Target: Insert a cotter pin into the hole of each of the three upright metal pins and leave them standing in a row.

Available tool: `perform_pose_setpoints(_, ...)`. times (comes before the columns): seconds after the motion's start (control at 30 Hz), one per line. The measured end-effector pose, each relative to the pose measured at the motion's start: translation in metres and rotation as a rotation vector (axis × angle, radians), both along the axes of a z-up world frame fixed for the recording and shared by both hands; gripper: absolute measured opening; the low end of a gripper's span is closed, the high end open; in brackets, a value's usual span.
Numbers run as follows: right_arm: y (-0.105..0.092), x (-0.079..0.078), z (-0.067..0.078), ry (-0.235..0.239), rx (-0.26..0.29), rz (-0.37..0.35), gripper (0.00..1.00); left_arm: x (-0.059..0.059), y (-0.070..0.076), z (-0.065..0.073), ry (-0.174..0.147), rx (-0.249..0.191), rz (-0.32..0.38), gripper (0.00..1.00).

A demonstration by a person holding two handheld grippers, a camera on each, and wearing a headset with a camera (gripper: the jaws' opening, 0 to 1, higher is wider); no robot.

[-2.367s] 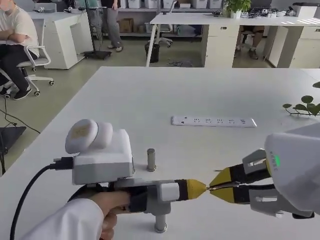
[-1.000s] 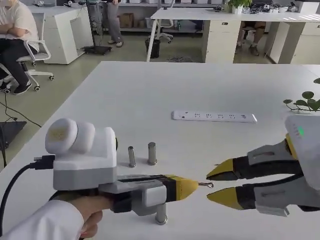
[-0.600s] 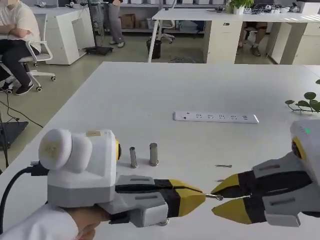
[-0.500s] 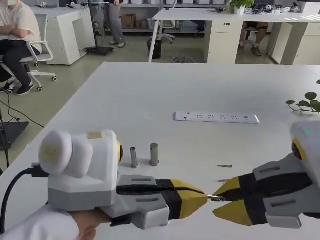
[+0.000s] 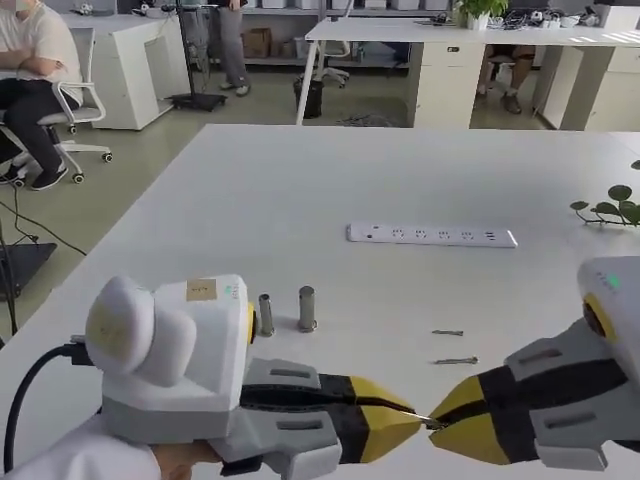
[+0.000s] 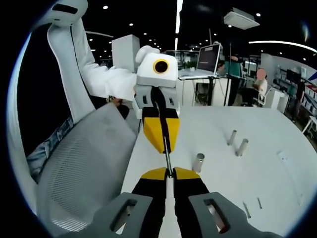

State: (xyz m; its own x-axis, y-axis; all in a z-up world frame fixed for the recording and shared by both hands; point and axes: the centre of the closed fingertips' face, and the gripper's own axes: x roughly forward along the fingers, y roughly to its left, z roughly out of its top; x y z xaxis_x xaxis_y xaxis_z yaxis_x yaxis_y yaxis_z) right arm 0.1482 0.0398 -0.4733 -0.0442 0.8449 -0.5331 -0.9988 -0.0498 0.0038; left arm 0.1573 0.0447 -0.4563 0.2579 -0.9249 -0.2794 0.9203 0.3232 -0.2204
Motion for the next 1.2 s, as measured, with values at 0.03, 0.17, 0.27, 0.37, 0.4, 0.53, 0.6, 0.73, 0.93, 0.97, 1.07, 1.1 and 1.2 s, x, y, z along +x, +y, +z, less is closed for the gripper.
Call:
perform_pose_setpoints(0.03, -0.001, 0.000, -0.001, 0.000, -0.004, 0.004, 0.00, -0.001, 0.000, -0.002, -0.011, 0.014, -0.006, 0.00)
perform_pose_setpoints(0.17, 0.000, -0.001, -0.003, -0.004, -0.010, 0.014, 0.00, -0.003, 0.002, -0.006, -0.023, 0.025, -0.012, 0.00)
perform_pose_setpoints(0.27, 0.002, 0.001, -0.002, -0.046, -0.007, 0.029, 0.00, -0.001, 0.004, -0.006, -0.055, 0.048, -0.014, 0.00)
perform_pose_setpoints(0.37, 0.004, 0.002, 0.000, -0.056, -0.005, 0.029, 0.00, 0.000, 0.006, -0.006, -0.059, 0.047, -0.017, 0.00)
perform_pose_setpoints(0.4, 0.004, 0.002, 0.000, -0.058, -0.007, 0.030, 0.00, 0.001, 0.006, -0.005, -0.054, 0.046, -0.014, 0.00)
perform_pose_setpoints(0.53, 0.006, 0.006, 0.001, -0.096, -0.021, 0.025, 0.00, 0.004, 0.007, -0.006, -0.021, 0.050, 0.008, 0.01)
perform_pose_setpoints(0.6, 0.007, 0.004, 0.001, -0.102, -0.031, 0.032, 0.00, 0.014, 0.011, -0.006, -0.119, 0.094, 0.033, 0.04)
perform_pose_setpoints(0.73, 0.008, 0.011, 0.001, -0.099, -0.037, 0.008, 0.00, 0.014, 0.011, -0.007, -0.162, 0.113, 0.034, 0.05)
perform_pose_setpoints(0.93, 0.010, 0.026, -0.008, -0.082, -0.069, -0.060, 0.00, 0.028, 0.022, -0.011, -0.185, 0.133, 0.096, 0.33)
perform_pose_setpoints(0.97, 0.009, 0.028, -0.010, -0.083, -0.080, -0.065, 0.00, 0.031, 0.025, -0.013, -0.182, 0.138, 0.114, 0.36)
perform_pose_setpoints(1.07, 0.007, 0.037, -0.018, -0.107, -0.126, -0.102, 0.00, 0.047, 0.043, -0.022, -0.135, 0.148, 0.225, 0.34)
perform_pose_setpoints(1.1, 0.007, 0.037, -0.021, -0.111, -0.139, -0.095, 0.00, 0.050, 0.049, -0.024, -0.148, 0.159, 0.239, 0.34)
perform_pose_setpoints(1.2, 0.008, 0.044, -0.028, -0.121, -0.163, -0.106, 0.00, 0.053, 0.058, -0.032, -0.121, 0.165, 0.263, 0.39)
